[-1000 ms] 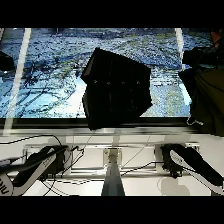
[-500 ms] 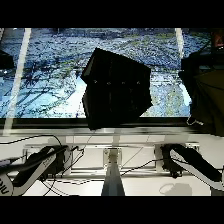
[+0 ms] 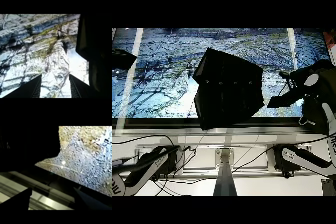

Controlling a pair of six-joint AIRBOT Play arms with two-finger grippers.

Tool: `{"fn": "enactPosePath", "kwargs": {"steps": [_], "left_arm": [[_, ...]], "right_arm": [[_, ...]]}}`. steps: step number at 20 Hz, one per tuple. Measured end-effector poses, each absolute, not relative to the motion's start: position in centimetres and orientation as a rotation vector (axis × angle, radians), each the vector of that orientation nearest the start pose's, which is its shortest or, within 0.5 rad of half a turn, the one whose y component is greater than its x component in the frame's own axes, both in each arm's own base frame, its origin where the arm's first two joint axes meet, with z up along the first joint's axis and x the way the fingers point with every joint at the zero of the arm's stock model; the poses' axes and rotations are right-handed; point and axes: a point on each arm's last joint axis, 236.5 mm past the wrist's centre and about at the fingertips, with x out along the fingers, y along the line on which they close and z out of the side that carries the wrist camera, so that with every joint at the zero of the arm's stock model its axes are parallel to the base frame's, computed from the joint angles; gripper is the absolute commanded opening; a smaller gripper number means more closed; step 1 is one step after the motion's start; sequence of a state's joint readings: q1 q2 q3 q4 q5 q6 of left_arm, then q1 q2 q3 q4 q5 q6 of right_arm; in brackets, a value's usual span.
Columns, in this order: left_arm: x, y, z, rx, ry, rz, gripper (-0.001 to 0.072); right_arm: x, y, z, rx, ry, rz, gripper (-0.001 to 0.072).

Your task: Fold the clothes and pants, and hang the long-sleeved shirts on hangers.

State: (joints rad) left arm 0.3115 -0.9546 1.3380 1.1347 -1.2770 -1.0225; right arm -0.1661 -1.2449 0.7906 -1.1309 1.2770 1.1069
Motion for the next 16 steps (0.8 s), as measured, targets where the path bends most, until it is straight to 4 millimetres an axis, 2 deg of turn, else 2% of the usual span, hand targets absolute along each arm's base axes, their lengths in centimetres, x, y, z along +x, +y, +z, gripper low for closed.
{"fn": "enactPosePath", "kwargs": {"steps": [2,4,9,12,14,16], "left_arm": [[35.6,1.3,19.4,0.067,0.806,-0.277,0.0397],[35.0,1.0,17.0,0.042,0.867,-0.293,0.0397],[33.1,0.8,10.1,-0.018,1.042,-0.317,0.0397],[31.1,0.4,5.8,-0.079,1.172,-0.333,0.0397],[29.0,-0.4,2.8,-0.126,1.278,-0.362,0.0397],[26.9,-1.6,0.0,-0.194,1.369,-0.396,0.0399]], "right_arm": [[26.8,6.4,-8.3,0.36,1.556,0.409,0.0562],[27.9,7.0,-9.2,0.456,1.548,0.372,0.0562],[30.2,8.3,-10.0,0.616,1.548,0.349,0.0542],[30.0,8.5,-10.6,0.657,1.603,0.339,0.0539],[29.3,8.4,-11.2,0.648,1.649,0.34,0.042],[28.4,8.3,-11.6,0.625,1.691,0.359,0.0391]]}}
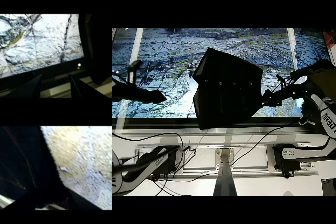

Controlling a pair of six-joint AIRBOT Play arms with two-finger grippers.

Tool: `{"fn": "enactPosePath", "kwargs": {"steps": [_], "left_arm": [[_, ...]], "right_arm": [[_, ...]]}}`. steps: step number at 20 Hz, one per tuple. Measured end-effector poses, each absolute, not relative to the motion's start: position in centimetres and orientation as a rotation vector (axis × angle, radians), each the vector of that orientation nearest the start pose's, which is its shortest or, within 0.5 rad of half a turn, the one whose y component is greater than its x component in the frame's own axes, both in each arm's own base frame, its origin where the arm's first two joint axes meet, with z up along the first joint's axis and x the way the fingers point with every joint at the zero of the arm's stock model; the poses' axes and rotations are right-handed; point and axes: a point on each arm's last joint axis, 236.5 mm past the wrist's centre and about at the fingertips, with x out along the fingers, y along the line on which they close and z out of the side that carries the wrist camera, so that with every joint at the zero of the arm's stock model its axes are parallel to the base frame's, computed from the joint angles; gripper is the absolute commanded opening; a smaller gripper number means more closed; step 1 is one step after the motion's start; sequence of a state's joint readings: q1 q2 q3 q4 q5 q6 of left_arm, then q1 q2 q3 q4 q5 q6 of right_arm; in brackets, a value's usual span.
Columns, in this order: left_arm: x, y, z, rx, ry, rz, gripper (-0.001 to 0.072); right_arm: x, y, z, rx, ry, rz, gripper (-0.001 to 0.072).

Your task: Fold the clothes and pants, and hang the long-sleeved shirts on hangers.

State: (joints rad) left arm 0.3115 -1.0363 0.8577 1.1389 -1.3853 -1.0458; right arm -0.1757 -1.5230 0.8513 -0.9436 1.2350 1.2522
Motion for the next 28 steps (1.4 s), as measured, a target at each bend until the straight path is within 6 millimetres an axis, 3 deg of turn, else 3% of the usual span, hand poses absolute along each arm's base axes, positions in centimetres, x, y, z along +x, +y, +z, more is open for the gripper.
{"fn": "enactPosePath", "kwargs": {"steps": [4,8,12,18,19,22,25,27,28], "left_arm": [[22.5,-3.9,-4.6,-0.316,1.533,-0.469,0.0576],[20.6,-5.3,-6.9,-0.398,1.609,-0.507,0.0574],[20.5,-6.9,-7.9,-0.465,1.625,-0.555,0.0574],[19.3,-10.0,-10.3,-0.425,1.714,-0.683,0.057],[18.9,-10.6,-10.6,-0.424,1.733,-0.706,0.0538],[18.5,-12.1,-11.8,-0.386,1.753,-0.766,0.0317],[18.8,-13.7,-12.6,-0.341,1.722,-0.82,0.0043],[18.6,-14.6,-12.7,-0.313,1.714,-0.853,0.0017],[18.5,-15.0,-12.7,-0.31,1.713,-0.869,0.0017]], "right_arm": [[27.0,9.2,-11.3,0.573,1.73,0.473,0.0392],[25.5,11.3,-11.0,0.491,1.767,0.595,0.039],[25.7,13.2,-11.3,0.418,1.73,0.658,0.0391],[25.9,14.1,-11.5,0.378,1.708,0.682,0.0391],[25.9,14.1,-11.6,0.375,1.706,0.682,0.0391],[26.1,14.1,-11.7,0.368,1.698,0.68,0.0391],[26.0,14.1,-11.7,0.365,1.699,0.681,0.0389],[25.7,14.2,-11.7,0.362,1.708,0.688,0.0348],[25.3,14.4,-11.7,0.358,1.72,0.697,0.0264]]}}
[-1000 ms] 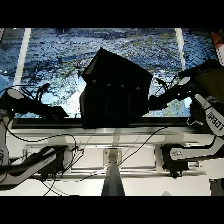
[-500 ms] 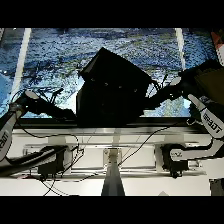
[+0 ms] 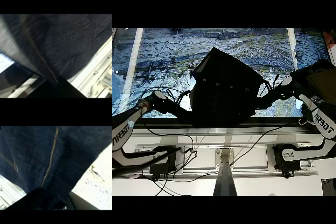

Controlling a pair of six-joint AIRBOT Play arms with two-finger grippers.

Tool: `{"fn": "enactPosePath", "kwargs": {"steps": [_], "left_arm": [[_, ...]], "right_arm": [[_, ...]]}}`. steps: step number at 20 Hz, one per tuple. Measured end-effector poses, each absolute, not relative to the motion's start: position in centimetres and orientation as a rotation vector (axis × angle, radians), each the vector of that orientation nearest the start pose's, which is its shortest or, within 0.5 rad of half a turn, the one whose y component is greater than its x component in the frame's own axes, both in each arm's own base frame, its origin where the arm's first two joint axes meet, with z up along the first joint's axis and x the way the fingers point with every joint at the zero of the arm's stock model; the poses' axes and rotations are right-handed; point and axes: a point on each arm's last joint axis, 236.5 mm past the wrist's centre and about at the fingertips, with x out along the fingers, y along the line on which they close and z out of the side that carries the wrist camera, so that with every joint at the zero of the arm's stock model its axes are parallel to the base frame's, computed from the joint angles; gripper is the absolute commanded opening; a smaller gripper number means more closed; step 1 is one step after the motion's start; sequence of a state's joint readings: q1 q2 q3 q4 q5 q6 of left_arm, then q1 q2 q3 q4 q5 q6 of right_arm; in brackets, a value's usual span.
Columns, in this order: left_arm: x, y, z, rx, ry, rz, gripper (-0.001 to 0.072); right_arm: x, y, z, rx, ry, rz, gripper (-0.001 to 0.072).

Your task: Fold the clothes and pants, and hang the long-sleeved shirts on hangers.

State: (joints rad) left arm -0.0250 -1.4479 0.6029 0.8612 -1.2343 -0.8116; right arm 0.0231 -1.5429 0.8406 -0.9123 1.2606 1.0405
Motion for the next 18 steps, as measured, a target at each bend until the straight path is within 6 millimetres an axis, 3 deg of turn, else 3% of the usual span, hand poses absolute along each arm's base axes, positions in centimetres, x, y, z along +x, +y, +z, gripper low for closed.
{"fn": "enactPosePath", "kwargs": {"steps": [2,6,9,11,14,16,18], "left_arm": [[18.2,-15.6,-12.7,-0.292,1.713,-0.892,0.0016],[18.2,-16.1,-12.6,-0.275,1.708,-0.912,0.0015],[20.6,-15.9,-12.0,-0.222,1.633,-0.898,0.0014],[23.6,-16.0,-10.2,-0.177,1.542,-0.896,0.0014],[29.7,-16.7,-4.1,-0.096,1.314,-0.904,0.0014],[33.9,-16.9,2.2,-0.043,1.11,-0.888,0.0014],[37.5,-16.4,10.2,-0.01,0.871,-0.834,0.0014]], "right_arm": [[24.0,14.8,-11.9,0.331,1.761,0.723,0.0137],[23.4,16.1,-11.3,0.27,1.76,0.773,0.0039],[26.2,17.0,-8.9,0.219,1.629,0.788,0.0039],[29.2,17.6,-5.7,0.175,1.486,0.792,0.0038],[33.8,18.2,1.5,0.101,1.229,0.791,0.0039],[36.3,18.4,7.3,0.058,1.045,0.78,0.0039],[37.8,18.5,14.3,0.025,0.842,0.764,0.0039]]}}
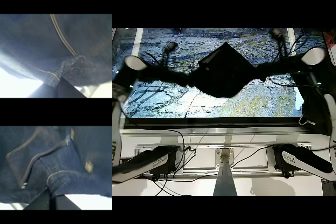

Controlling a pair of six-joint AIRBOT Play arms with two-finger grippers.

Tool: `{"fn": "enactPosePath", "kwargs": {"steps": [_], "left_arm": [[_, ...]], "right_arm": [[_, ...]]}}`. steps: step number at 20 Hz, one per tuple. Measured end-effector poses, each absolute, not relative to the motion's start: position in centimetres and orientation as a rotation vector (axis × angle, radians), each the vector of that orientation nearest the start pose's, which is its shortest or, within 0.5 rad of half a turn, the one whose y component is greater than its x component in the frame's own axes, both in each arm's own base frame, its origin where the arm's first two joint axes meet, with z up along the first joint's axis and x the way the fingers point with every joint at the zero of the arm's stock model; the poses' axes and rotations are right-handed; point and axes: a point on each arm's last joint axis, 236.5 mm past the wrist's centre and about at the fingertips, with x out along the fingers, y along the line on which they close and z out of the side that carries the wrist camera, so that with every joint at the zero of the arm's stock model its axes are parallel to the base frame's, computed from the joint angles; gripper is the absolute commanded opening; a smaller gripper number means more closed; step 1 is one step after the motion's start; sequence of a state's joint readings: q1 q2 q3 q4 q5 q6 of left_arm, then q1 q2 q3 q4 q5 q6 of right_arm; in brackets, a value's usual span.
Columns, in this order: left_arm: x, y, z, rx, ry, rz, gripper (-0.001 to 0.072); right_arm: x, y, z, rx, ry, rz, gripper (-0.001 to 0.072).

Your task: Fold the clothes and pants, and hang the long-sleeved shirts on hangers.

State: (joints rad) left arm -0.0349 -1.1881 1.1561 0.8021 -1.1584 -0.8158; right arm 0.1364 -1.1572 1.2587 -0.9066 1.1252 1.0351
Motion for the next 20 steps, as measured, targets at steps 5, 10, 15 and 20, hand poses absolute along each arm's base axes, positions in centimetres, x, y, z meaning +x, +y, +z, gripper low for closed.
{"fn": "enactPosePath", "kwargs": {"steps": [5,10,15,20], "left_arm": [[37.2,-13.1,31.4,0.045,0.282,-0.644,0.0015],[28.9,-10.5,41.9,0.167,-0.022,-0.487,0.0016],[22.3,-9.8,42.4,0.198,-0.024,-0.432,0.0015],[23.8,-9.8,30.9,0.083,0.311,-0.462,0.0014]], "right_arm": [[35.5,19.5,28.8,0.054,0.467,0.8,0.0037],[30.0,20.3,35.1,0.105,0.341,0.875,0.0037],[23.8,21.5,35.0,0.164,0.408,0.992,0.0036],[23.2,21.4,26.7,0.342,0.652,0.937,0.0036]]}}
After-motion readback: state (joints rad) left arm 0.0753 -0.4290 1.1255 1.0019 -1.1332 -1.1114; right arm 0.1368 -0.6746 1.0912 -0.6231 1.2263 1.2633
